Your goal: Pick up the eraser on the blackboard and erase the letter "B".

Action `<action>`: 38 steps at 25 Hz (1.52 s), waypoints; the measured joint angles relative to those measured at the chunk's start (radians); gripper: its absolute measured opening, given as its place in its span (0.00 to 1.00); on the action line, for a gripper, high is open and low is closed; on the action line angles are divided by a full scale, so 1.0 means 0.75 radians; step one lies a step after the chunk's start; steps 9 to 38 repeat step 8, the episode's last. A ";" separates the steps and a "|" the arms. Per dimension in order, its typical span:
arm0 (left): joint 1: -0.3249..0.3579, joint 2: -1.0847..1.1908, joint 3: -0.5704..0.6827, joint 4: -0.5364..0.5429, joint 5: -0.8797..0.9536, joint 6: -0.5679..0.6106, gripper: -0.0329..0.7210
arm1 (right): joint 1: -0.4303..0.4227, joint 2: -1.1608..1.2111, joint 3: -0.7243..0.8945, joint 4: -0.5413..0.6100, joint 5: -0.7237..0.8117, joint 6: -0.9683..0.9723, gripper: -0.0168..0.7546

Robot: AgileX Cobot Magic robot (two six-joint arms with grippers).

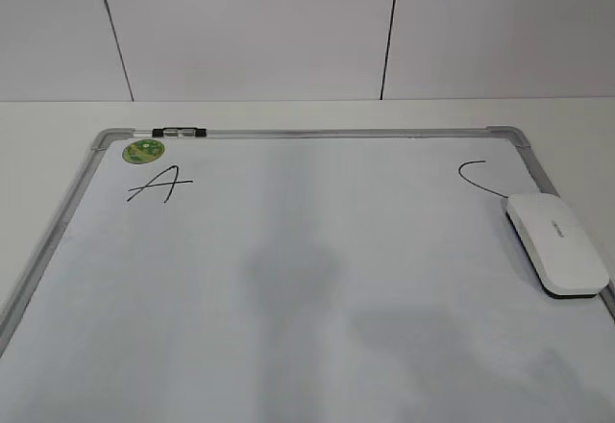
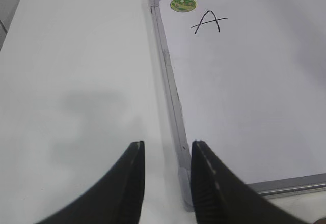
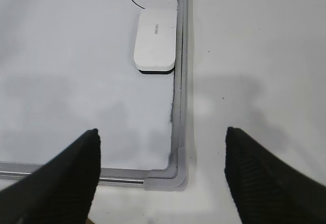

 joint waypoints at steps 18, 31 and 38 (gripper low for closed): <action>0.000 0.000 0.000 0.000 0.000 0.000 0.36 | 0.000 0.000 0.000 0.000 -0.002 0.000 0.78; 0.000 0.000 0.000 0.000 0.000 0.000 0.36 | 0.000 0.000 0.000 0.000 -0.002 0.000 0.78; 0.000 0.000 0.000 0.000 0.000 0.000 0.36 | 0.000 0.000 0.000 0.000 -0.002 0.000 0.78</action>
